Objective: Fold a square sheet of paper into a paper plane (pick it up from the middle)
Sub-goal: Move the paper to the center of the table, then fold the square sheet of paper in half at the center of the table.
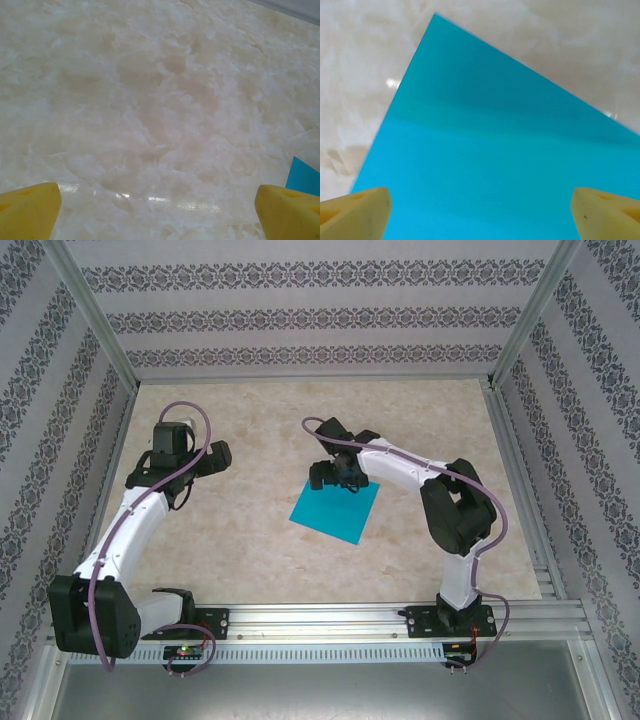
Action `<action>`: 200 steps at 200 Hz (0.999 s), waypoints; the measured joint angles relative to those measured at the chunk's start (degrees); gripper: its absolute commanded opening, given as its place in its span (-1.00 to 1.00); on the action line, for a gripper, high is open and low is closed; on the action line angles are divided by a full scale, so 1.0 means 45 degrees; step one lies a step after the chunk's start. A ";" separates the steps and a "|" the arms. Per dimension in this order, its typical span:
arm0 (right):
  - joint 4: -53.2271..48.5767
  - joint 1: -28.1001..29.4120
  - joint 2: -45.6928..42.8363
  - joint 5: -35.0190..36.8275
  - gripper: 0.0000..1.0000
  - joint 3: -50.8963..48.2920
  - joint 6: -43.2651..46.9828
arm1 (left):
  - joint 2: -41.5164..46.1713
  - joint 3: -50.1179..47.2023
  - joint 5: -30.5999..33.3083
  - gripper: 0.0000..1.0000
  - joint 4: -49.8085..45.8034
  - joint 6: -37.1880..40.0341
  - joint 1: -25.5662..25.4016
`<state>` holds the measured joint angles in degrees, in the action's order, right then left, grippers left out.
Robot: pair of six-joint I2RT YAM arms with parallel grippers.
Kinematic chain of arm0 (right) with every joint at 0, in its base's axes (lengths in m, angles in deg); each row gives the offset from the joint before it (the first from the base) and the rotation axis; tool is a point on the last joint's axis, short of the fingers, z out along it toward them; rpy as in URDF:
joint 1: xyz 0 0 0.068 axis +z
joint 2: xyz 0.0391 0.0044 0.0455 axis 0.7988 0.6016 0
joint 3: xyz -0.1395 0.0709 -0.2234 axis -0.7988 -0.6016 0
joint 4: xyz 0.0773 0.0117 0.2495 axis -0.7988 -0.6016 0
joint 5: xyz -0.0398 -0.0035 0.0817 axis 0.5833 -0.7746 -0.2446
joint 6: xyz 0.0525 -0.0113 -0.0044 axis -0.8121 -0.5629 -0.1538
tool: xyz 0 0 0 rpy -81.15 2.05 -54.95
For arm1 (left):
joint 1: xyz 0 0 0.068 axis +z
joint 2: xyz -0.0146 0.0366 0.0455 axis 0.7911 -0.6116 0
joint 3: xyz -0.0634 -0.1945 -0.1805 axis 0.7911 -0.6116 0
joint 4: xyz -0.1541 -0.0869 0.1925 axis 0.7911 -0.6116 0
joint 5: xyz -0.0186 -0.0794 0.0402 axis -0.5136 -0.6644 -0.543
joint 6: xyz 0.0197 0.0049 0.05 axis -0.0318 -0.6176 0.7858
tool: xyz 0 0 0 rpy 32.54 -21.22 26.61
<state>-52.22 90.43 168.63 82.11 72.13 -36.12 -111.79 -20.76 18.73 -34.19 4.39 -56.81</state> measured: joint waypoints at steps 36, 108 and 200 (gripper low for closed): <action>-0.1622 0.0107 0.0486 -0.0107 0.96 0.0937 0.4522 | -0.0287 0.0015 -0.0180 1.00 -0.0053 0.0000 0.0000; -0.3628 0.0107 0.2249 -0.0092 0.97 0.2064 0.8927 | -0.0500 0.0078 -0.0209 1.00 -0.0126 0.0000 0.0000; -0.3716 0.0185 0.2977 0.0034 0.96 0.2438 0.9423 | -0.0627 0.0102 -0.0291 1.00 -0.0141 0.0005 0.0000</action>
<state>-68.94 91.26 182.02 82.26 83.10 6.29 -114.61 -20.30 17.42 -34.82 4.41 -56.81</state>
